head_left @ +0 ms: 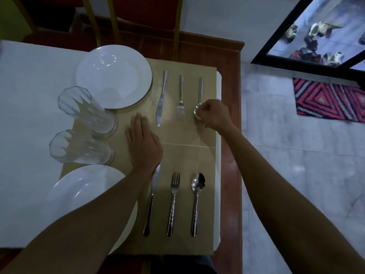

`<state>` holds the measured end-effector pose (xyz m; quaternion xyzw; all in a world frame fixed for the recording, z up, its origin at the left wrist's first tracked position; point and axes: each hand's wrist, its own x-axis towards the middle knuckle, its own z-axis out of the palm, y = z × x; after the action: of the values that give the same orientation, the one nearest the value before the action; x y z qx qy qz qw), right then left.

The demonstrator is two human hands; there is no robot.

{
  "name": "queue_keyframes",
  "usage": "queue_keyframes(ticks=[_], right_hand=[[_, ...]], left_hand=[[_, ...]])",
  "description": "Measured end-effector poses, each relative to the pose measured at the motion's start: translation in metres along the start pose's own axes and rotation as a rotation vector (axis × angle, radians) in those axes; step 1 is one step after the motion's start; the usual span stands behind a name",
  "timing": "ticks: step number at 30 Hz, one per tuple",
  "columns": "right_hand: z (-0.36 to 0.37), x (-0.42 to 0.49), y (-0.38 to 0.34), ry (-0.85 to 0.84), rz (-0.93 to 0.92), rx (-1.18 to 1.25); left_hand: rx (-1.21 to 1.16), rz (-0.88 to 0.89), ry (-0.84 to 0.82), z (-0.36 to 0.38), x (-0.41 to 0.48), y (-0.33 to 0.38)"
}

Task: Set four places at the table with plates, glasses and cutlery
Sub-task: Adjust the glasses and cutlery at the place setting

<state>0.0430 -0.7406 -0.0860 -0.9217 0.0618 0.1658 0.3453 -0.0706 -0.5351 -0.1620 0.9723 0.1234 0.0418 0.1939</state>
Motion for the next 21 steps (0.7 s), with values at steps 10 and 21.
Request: queue_keyframes(ticks=[10, 21], right_hand=[[0.013, 0.061, 0.005, 0.167, 0.117, 0.052], [0.014, 0.068, 0.007, 0.181, 0.104, -0.009]], left_hand=[[-0.006, -0.031, 0.088, 0.012, 0.004, -0.001], [0.025, -0.022, 0.181, 0.013, 0.005, -0.001]])
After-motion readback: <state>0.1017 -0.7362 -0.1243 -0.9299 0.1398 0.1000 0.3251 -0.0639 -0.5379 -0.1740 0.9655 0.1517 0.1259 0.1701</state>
